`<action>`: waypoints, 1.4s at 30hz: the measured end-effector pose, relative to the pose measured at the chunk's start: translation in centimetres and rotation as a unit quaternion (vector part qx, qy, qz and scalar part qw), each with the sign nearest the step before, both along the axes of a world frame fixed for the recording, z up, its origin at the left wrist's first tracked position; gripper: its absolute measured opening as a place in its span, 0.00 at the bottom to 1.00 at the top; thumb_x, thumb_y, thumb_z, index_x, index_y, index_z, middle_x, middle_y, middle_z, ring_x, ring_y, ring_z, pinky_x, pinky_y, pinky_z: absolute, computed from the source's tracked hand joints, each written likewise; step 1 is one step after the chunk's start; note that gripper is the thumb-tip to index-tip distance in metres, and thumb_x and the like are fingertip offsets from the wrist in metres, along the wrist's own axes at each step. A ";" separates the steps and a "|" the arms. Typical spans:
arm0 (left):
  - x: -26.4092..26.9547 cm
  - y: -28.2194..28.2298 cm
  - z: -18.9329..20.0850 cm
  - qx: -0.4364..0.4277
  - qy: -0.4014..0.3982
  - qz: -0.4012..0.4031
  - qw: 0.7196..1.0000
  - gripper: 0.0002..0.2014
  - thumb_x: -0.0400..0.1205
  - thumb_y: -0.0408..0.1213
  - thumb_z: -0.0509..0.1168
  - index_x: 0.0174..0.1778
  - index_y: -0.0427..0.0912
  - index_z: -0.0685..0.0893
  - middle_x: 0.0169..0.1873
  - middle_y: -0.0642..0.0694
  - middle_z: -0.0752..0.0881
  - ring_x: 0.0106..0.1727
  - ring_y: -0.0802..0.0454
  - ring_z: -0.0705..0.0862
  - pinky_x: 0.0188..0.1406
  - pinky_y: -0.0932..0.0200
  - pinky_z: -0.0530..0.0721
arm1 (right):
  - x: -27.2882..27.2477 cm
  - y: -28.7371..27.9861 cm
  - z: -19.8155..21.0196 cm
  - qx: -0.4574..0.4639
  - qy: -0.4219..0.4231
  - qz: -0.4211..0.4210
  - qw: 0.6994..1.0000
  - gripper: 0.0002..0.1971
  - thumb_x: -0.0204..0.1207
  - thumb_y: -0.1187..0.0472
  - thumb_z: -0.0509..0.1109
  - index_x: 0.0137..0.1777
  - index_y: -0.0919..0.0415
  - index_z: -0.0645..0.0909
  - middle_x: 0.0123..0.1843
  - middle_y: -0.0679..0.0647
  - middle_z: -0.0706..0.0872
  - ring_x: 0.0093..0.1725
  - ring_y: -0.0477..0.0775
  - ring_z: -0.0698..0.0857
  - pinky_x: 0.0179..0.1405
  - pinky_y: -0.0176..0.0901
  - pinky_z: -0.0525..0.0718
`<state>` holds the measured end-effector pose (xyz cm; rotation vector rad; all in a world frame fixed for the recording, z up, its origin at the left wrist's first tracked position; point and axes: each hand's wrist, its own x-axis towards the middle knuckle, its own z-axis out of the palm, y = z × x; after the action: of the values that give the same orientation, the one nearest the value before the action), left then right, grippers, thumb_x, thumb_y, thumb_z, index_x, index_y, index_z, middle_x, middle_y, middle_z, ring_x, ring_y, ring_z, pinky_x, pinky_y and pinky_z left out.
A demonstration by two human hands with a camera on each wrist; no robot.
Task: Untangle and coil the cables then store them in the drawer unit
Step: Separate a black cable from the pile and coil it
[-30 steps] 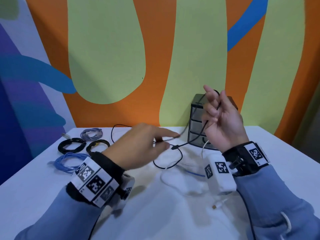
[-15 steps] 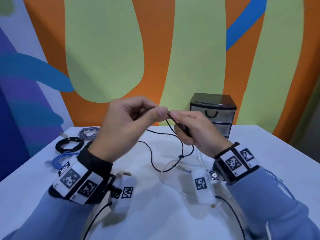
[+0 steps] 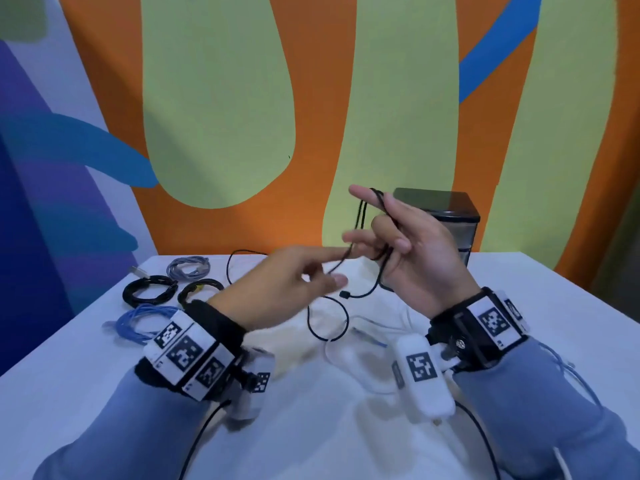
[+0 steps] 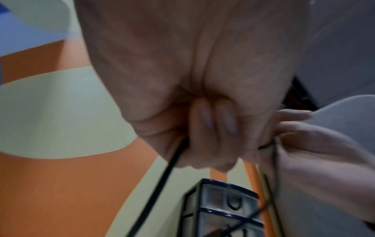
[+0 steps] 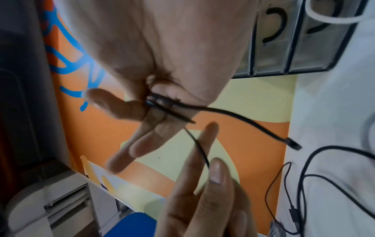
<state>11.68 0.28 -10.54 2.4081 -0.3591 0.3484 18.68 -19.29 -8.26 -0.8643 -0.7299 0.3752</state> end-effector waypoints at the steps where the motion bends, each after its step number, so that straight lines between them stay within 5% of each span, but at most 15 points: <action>1: -0.3 -1.0 -0.1 0.025 0.019 -0.021 0.999 0.19 0.91 0.47 0.68 0.79 0.65 0.82 0.31 0.56 0.81 0.28 0.62 0.74 0.34 0.66 0.74 | 0.2 0.1 -0.1 0.031 0.019 -0.013 0.999 0.22 0.95 0.58 0.53 0.80 0.71 0.74 0.25 0.50 0.76 0.47 0.60 0.95 0.42 0.42 0.91; 3: -1.0 -2.6 -0.2 0.063 0.035 -0.052 0.996 0.21 0.92 0.45 0.68 0.81 0.64 0.80 0.28 0.58 0.82 0.27 0.62 0.77 0.33 0.68 0.74 | 0.8 0.1 -0.4 0.087 0.044 -0.033 0.995 0.22 0.96 0.59 0.51 0.82 0.72 0.69 0.46 0.60 0.93 0.61 0.64 0.93 0.55 0.45 0.92; 5: -1.4 -3.4 0.0 0.097 0.022 -0.063 0.993 0.18 0.91 0.45 0.68 0.78 0.56 0.82 0.28 0.54 0.84 0.31 0.58 0.81 0.36 0.62 0.79 | 1.2 0.2 -0.5 0.083 0.019 -0.077 0.993 0.22 0.97 0.59 0.49 0.84 0.71 0.64 0.64 0.65 0.92 0.65 0.65 0.92 0.62 0.48 0.91; 7: -1.9 -3.8 0.4 0.107 -0.017 -0.062 0.992 0.14 0.91 0.45 0.69 0.71 0.47 0.87 0.27 0.50 0.83 0.31 0.56 0.82 0.38 0.51 0.82 | 1.4 0.5 -0.7 -0.011 -0.062 -0.163 0.985 0.22 0.97 0.58 0.49 0.86 0.64 0.63 0.60 0.62 0.94 0.58 0.63 0.94 0.60 0.48 0.91; 9: -2.6 -4.0 0.9 0.064 -0.078 -0.079 0.992 0.08 0.88 0.42 0.73 0.58 0.42 0.93 0.22 0.50 0.75 0.27 0.66 0.78 0.34 0.59 0.80 | 1.3 0.8 -1.2 -0.147 -0.164 -0.231 0.948 0.21 0.97 0.58 0.51 0.87 0.58 0.65 0.44 0.56 0.96 0.43 0.55 0.95 0.47 0.43 0.91; 11: -3.1 -3.6 1.6 -0.022 -0.127 -0.087 0.988 0.07 0.85 0.37 0.77 0.44 0.38 0.94 0.22 0.48 0.75 0.27 0.69 0.73 0.32 0.65 0.75 | 1.3 1.0 -1.8 -0.253 -0.214 -0.226 0.916 0.19 0.96 0.58 0.55 0.83 0.58 0.73 0.29 0.50 0.89 0.27 0.48 0.84 0.30 0.38 0.83; 13: -3.1 -2.7 2.3 -0.123 -0.162 -0.078 0.976 0.06 0.83 0.34 0.78 0.41 0.36 0.94 0.22 0.59 0.80 0.26 0.67 0.74 0.31 0.72 0.72 | 1.4 0.6 -2.0 -0.299 -0.201 -0.157 0.920 0.15 0.95 0.59 0.57 0.70 0.57 0.84 0.23 0.53 0.81 0.20 0.50 0.71 0.20 0.36 0.69; 15: -2.7 -1.3 2.6 -0.206 -0.182 -0.040 0.961 0.06 0.80 0.35 0.79 0.41 0.35 0.93 0.21 0.62 0.78 0.24 0.66 0.71 0.29 0.74 0.68 | 1.3 0.1 -1.6 -0.300 -0.169 -0.077 0.936 0.16 0.94 0.59 0.58 0.60 0.55 0.89 0.21 0.59 0.73 0.21 0.51 0.62 0.20 0.36 0.60; 18: -2.0 0.5 2.6 -0.294 -0.191 0.016 0.937 0.11 0.74 0.39 0.82 0.39 0.34 0.92 0.22 0.56 0.72 0.26 0.58 0.67 0.29 0.69 0.67 | 0.9 -0.6 -0.7 -0.285 -0.142 0.048 0.947 0.20 0.91 0.57 0.58 0.67 0.64 0.89 0.24 0.55 0.63 0.25 0.50 0.59 0.27 0.42 0.54; 24: -1.0 1.2 1.8 -0.354 -0.193 0.076 0.912 0.17 0.69 0.43 0.84 0.37 0.33 0.89 0.21 0.55 0.74 0.25 0.54 0.67 0.29 0.64 0.67 | 0.5 -0.9 -0.4 -0.224 -0.108 0.138 0.959 0.16 0.90 0.56 0.57 0.57 0.64 0.85 0.30 0.52 0.67 0.24 0.45 0.59 0.22 0.35 0.57; 29: 0.1 -0.2 0.4 -0.297 -0.064 0.027 0.952 0.16 0.85 0.46 0.73 0.41 0.36 0.91 0.27 0.42 0.77 0.28 0.49 0.71 0.30 0.59 0.70 | 0.1 -1.0 0.1 -0.069 -0.012 0.138 0.988 0.16 0.91 0.58 0.55 0.65 0.66 0.80 0.23 0.49 0.73 0.18 0.45 0.71 0.21 0.33 0.69; 33: 0.0 -1.8 -0.5 -0.208 0.131 -0.072 0.967 0.06 0.90 0.33 0.70 0.60 0.36 0.89 0.33 0.40 0.88 0.31 0.47 0.83 0.35 0.60 0.83 | 0.8 -0.6 0.2 0.089 0.048 0.109 0.989 0.22 0.94 0.59 0.52 0.82 0.70 0.71 0.49 0.55 0.93 0.38 0.45 0.90 0.36 0.31 0.86; 36: -0.7 -3.1 -0.7 -0.169 0.198 -0.128 0.957 0.12 0.89 0.33 0.71 0.69 0.39 0.85 0.36 0.38 0.91 0.33 0.41 0.86 0.40 0.54 0.87 | 2.0 -0.6 -0.2 0.158 0.053 0.028 0.986 0.23 0.96 0.61 0.51 0.85 0.75 0.63 0.66 0.67 0.90 0.61 0.56 0.93 0.54 0.38 0.91; 39: -1.1 -4.3 -0.8 -0.142 0.167 -0.126 0.967 0.17 0.90 0.35 0.71 0.75 0.43 0.82 0.36 0.41 0.92 0.33 0.44 0.87 0.41 0.54 0.86 | 2.8 -0.5 -0.7 0.025 -0.053 -0.132 0.990 0.20 0.97 0.61 0.49 0.84 0.67 0.62 0.60 0.67 0.93 0.61 0.62 0.93 0.55 0.43 0.90; 42: -1.1 -4.3 -0.5 -0.159 0.062 -0.106 0.980 0.12 0.90 0.34 0.70 0.69 0.40 0.87 0.34 0.43 0.91 0.30 0.45 0.83 0.36 0.55 0.83 | 2.6 -0.2 -1.6 -0.197 -0.208 -0.186 0.940 0.18 0.96 0.59 0.53 0.84 0.53 0.67 0.45 0.57 0.94 0.41 0.51 0.93 0.42 0.38 0.86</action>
<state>10.59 -4.02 -11.07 2.0444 -0.4610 0.1450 21.32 -19.52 -9.82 -1.4623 -0.8702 -0.0109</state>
